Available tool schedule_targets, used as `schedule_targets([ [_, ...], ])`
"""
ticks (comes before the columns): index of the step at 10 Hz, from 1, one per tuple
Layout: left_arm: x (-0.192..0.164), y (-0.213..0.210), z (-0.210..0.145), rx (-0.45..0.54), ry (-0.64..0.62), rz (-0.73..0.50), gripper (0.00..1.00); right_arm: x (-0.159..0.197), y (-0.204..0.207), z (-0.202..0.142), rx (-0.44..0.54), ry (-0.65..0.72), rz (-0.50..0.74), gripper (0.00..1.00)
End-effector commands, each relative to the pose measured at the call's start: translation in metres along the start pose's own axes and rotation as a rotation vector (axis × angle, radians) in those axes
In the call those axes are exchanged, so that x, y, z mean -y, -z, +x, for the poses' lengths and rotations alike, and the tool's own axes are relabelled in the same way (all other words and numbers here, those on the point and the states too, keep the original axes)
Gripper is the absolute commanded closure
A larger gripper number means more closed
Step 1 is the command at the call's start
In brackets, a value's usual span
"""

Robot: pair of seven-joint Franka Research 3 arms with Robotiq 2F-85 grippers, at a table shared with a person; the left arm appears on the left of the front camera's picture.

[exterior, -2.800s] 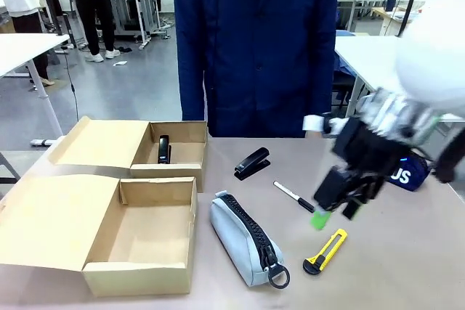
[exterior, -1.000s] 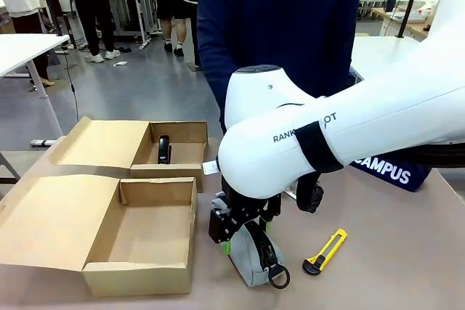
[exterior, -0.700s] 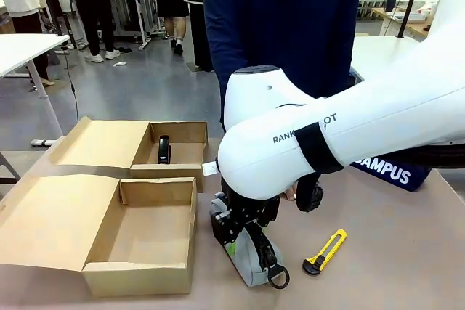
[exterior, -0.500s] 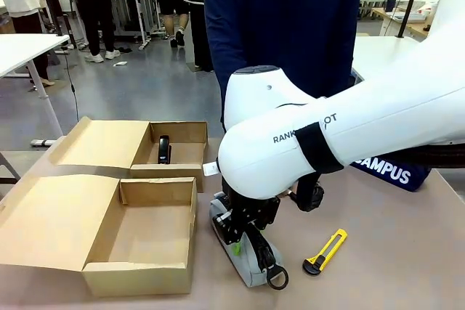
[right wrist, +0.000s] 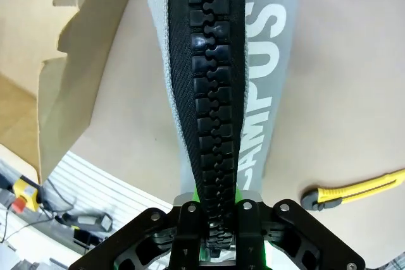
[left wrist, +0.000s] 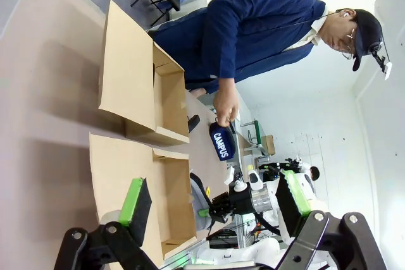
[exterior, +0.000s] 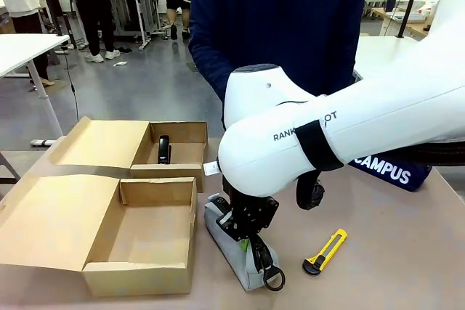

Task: Place items inside the box.
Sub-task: Pick up a Pencil pouch or Stapler and place it inside the Mailer Box closest to the robot.

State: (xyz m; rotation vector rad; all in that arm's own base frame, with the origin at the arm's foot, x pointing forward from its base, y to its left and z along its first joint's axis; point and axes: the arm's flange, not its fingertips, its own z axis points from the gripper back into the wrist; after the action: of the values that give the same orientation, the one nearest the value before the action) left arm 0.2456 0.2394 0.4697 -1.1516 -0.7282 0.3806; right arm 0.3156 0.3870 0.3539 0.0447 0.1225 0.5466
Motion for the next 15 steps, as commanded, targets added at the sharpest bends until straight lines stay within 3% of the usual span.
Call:
schedule_targets([
  [1,0.001,0.001,0.001,0.013,0.019,-0.025,0.0,0.0,-0.004,0.0,-0.009,0.014,-0.023,1.0],
  [7,0.001,0.001,0.001,0.013,0.019,-0.025,0.0,0.008,-0.013,-0.002,-0.024,0.055,0.029,1.0],
  [10,0.001,0.001,0.001,0.013,0.019,-0.025,0.0,0.026,-0.068,-0.037,0.012,0.085,0.037,1.0],
  [11,0.001,0.001,0.001,0.013,0.019,-0.025,0.0,0.016,-0.105,-0.061,0.038,0.036,0.077,1.0],
  [13,0.001,0.001,0.001,0.013,0.019,-0.025,0.0,-0.019,-0.148,-0.085,0.182,0.089,0.202,1.0],
  [14,0.001,0.001,0.001,0.013,0.019,-0.025,0.0,-0.038,-0.156,-0.079,0.27,0.118,0.392,1.0],
  [15,0.001,0.001,0.001,0.013,0.019,-0.025,0.0,-0.056,-0.147,-0.062,0.252,0.094,0.494,1.0],
])
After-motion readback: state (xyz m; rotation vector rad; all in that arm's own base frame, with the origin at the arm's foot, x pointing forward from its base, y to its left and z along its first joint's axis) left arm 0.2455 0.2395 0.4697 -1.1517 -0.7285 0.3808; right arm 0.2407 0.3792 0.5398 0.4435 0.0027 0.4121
